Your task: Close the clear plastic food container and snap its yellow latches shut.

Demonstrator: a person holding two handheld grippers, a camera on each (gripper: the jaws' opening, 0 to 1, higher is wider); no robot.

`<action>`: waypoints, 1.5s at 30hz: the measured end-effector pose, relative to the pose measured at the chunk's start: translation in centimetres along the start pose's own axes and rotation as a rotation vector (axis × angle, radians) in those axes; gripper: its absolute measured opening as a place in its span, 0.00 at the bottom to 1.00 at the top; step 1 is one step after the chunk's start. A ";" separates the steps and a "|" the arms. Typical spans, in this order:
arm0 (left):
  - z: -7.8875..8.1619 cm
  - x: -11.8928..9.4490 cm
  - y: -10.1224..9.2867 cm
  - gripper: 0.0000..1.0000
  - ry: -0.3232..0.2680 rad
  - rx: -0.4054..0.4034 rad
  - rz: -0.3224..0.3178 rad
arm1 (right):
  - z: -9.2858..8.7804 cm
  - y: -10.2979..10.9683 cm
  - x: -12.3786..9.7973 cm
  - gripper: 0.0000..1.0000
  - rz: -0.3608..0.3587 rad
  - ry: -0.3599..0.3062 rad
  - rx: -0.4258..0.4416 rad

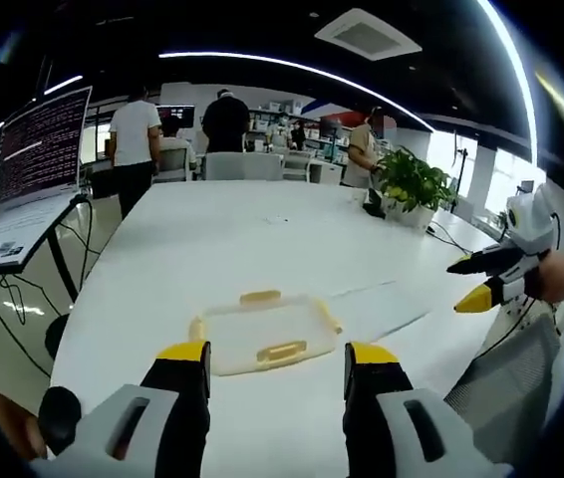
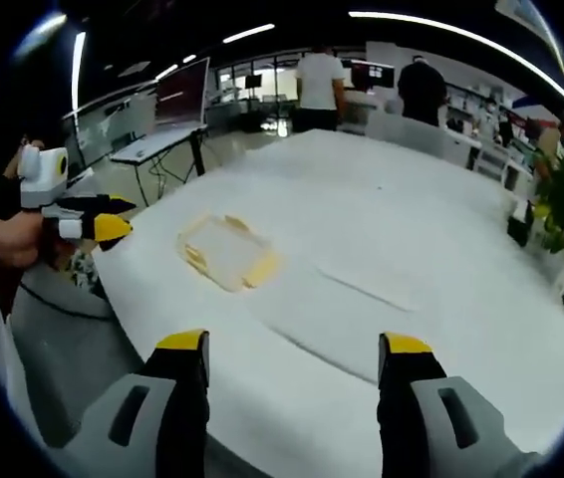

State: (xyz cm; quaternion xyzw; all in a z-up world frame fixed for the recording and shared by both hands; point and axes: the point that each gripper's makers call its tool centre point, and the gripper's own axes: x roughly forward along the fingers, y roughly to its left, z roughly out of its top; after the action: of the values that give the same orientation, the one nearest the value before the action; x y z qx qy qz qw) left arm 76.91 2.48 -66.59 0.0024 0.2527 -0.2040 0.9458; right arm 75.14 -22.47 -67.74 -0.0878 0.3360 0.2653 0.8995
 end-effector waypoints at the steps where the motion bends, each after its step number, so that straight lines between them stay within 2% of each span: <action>1: 0.0 0.1 0.1 0.48 0.003 0.015 -0.006 | 0.1 0.1 0.1 0.66 0.005 0.001 -0.002; 11: 1.1 0.9 1.5 0.48 0.049 0.187 -0.092 | 2.6 1.2 1.8 0.66 0.086 0.007 -0.083; 16: 1.8 1.4 2.5 0.48 0.078 0.299 -0.129 | 3.9 1.7 2.9 0.65 0.127 0.015 -0.214; 18: 2.1 1.4 2.6 0.49 0.084 0.332 -0.146 | 4.5 1.9 3.2 0.65 0.143 0.012 -0.230; 22: 2.5 1.7 3.3 0.49 0.099 0.364 -0.170 | 5.3 2.4 3.9 0.66 0.187 0.018 -0.272; 24: 3.0 1.8 3.5 0.49 0.103 0.378 -0.182 | 5.7 3.0 4.4 0.65 0.235 0.017 -0.289; 27: 3.4 2.2 3.7 0.49 0.120 0.445 -0.219 | 6.4 3.6 4.9 0.66 0.277 0.009 -0.311; 30: 3.8 2.5 3.5 0.49 0.116 0.477 -0.257 | 7.0 3.8 5.6 0.65 0.299 0.012 -0.339; 39: 3.3 4.1 3.2 0.48 0.153 0.641 -0.379 | 8.4 4.0 7.7 0.64 0.388 0.020 -0.449; 43: 2.2 4.7 3.2 0.49 0.205 0.712 -0.439 | 8.0 4.5 8.6 0.64 0.439 0.053 -0.506; 45: 2.0 4.9 3.1 0.49 0.214 0.718 -0.459 | 7.9 4.7 9.2 0.64 0.454 0.060 -0.533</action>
State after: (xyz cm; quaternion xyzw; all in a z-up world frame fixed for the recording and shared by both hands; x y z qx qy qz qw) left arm 82.95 3.25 -67.49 0.2959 0.2561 -0.4824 0.7837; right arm 82.82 -11.99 -67.63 -0.2505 0.2921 0.5344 0.7526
